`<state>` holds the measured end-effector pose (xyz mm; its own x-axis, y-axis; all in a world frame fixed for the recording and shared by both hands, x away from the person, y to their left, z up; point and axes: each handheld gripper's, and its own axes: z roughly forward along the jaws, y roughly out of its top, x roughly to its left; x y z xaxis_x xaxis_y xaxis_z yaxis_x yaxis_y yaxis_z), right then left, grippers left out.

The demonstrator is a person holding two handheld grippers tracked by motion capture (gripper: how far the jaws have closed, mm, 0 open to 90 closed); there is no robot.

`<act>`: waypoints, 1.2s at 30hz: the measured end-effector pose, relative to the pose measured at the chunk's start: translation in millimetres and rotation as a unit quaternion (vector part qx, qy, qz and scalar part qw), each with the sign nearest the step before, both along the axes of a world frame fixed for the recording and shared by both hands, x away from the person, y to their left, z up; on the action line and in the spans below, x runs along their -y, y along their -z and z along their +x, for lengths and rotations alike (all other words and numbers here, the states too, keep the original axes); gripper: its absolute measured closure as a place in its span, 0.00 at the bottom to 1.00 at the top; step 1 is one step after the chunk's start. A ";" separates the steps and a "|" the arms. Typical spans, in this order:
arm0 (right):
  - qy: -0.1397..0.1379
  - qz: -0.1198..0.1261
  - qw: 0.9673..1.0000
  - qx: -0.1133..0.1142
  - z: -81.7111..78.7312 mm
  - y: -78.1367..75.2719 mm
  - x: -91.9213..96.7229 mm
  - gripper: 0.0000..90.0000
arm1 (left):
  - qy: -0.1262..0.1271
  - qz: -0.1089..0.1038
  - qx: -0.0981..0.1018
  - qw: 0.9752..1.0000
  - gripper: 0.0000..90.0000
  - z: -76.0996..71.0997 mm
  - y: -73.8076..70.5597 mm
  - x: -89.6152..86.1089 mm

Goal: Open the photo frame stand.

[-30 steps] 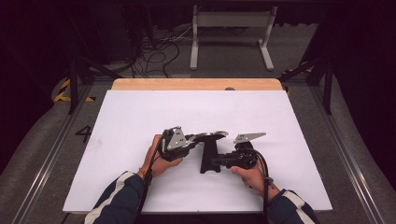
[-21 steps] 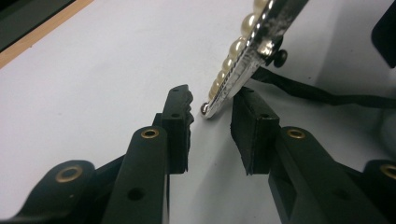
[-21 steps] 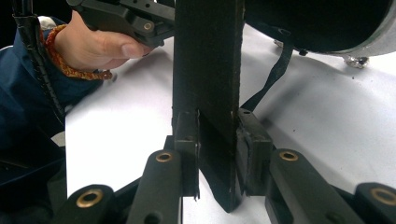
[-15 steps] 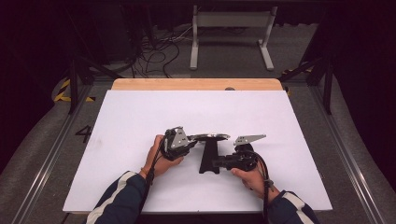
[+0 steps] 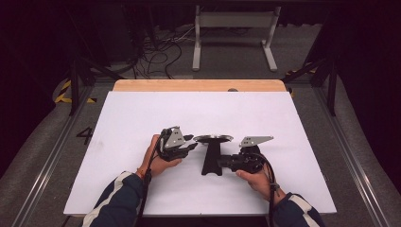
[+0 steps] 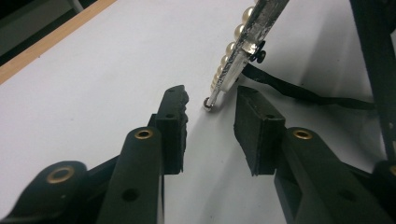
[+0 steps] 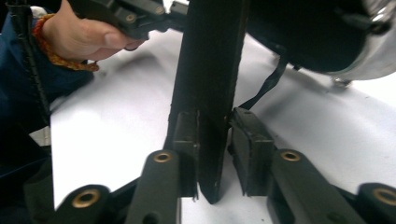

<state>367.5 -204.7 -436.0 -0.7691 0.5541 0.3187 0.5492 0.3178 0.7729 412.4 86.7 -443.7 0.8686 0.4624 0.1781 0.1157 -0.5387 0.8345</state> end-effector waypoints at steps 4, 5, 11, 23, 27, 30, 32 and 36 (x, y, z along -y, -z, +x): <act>0.008 -0.004 1.000 0.014 -2.5 -5.2 2.3 0.74 | -0.003 0.003 0.002 1.000 0.62 -0.1 -2.3 -2.5; 0.017 -0.008 0.999 0.030 -5.8 -9.9 4.8 0.74 | -0.003 0.003 0.002 1.000 0.57 0.1 -3.0 -3.6; 0.031 -0.009 0.996 0.082 -15.3 -23.0 9.6 0.75 | -0.021 -0.009 0.009 1.000 0.45 0.6 -9.0 -12.7; 0.054 -0.026 0.985 0.164 -33.5 -37.3 0.9 0.91 | -0.036 -0.053 0.004 0.998 0.32 -0.4 -20.6 -27.2; 0.057 -0.030 0.982 0.175 -37.3 -39.3 -3.9 0.95 | -0.037 -0.064 -0.002 0.997 0.32 1.1 -22.8 -26.0; 0.061 -0.037 0.980 0.184 -40.3 -38.5 -12.1 0.99 | -0.041 -0.067 -0.003 0.997 0.36 3.4 -21.0 -20.1; 0.060 -0.041 0.980 0.184 -41.6 -37.0 -17.2 1.00 | -0.045 -0.072 -0.007 0.996 0.38 5.2 -20.8 -19.0; 0.055 -0.048 0.980 0.186 -43.7 -34.6 -25.6 1.00 | -0.039 -0.079 -0.012 0.996 0.38 7.4 -21.7 -21.0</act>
